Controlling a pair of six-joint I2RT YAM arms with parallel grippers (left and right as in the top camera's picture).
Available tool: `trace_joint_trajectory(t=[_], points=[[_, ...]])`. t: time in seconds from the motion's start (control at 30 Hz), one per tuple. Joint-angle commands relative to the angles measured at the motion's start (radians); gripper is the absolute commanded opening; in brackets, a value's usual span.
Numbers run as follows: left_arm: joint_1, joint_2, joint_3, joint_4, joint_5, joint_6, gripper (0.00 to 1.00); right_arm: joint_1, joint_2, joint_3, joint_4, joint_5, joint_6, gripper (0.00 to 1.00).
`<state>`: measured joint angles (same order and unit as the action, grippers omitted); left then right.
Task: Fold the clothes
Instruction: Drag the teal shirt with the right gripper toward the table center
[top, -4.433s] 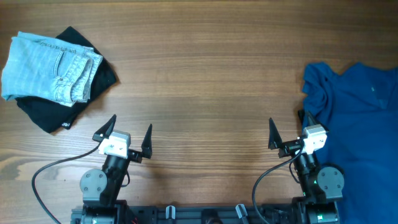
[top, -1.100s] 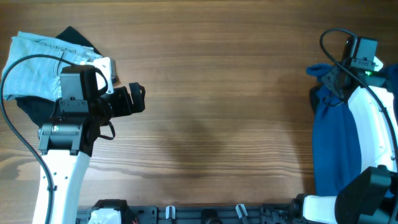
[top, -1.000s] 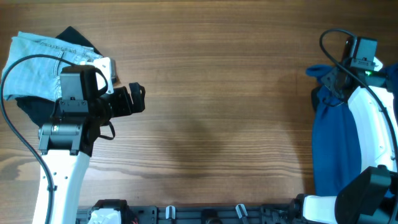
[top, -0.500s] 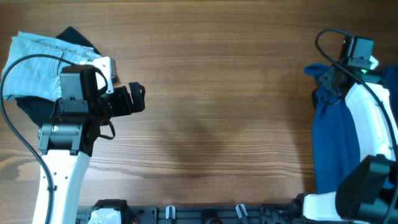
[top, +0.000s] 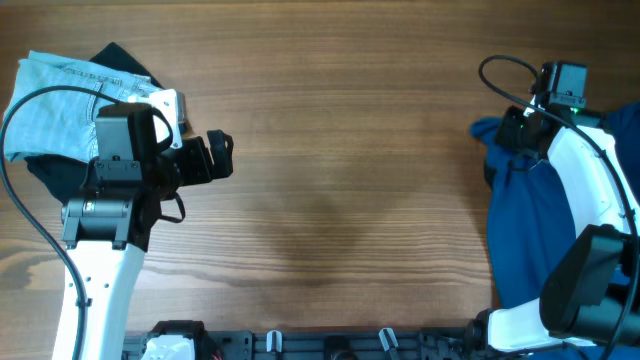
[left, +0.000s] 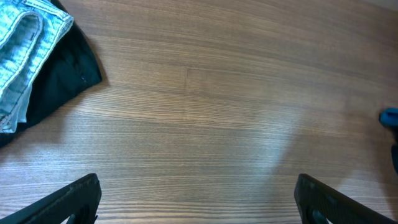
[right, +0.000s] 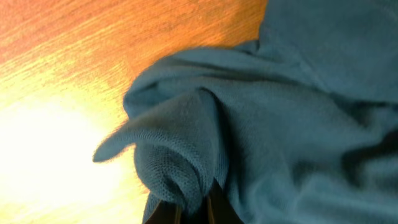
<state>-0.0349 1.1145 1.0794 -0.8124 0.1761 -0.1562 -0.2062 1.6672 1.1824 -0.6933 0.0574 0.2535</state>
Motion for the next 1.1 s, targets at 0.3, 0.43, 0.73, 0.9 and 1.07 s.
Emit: trace_joint_trajectory(t=[0.3,0.43,0.73,0.9,1.07], points=[[-0.006,0.000,0.021,0.008,-0.002,-0.009,1.00,-0.076,-0.094,0.140,-0.010,-0.167,0.032,0.04],[-0.006,0.000,0.021,0.007,-0.003,-0.009,1.00,-0.153,-0.159,0.183,-0.011,-0.167,0.008,0.04],[-0.006,0.000,0.021,0.007,-0.003,-0.009,1.00,-0.240,-0.235,0.266,-0.082,-0.127,-0.004,0.04],[-0.006,-0.002,0.021,-0.003,-0.050,-0.009,1.00,-0.154,-0.276,0.643,-0.272,-0.253,-0.017,0.05],[0.014,-0.044,0.038,-0.008,-0.151,-0.043,1.00,0.105,-0.280,0.894,-0.426,-0.354,-0.013,0.04]])
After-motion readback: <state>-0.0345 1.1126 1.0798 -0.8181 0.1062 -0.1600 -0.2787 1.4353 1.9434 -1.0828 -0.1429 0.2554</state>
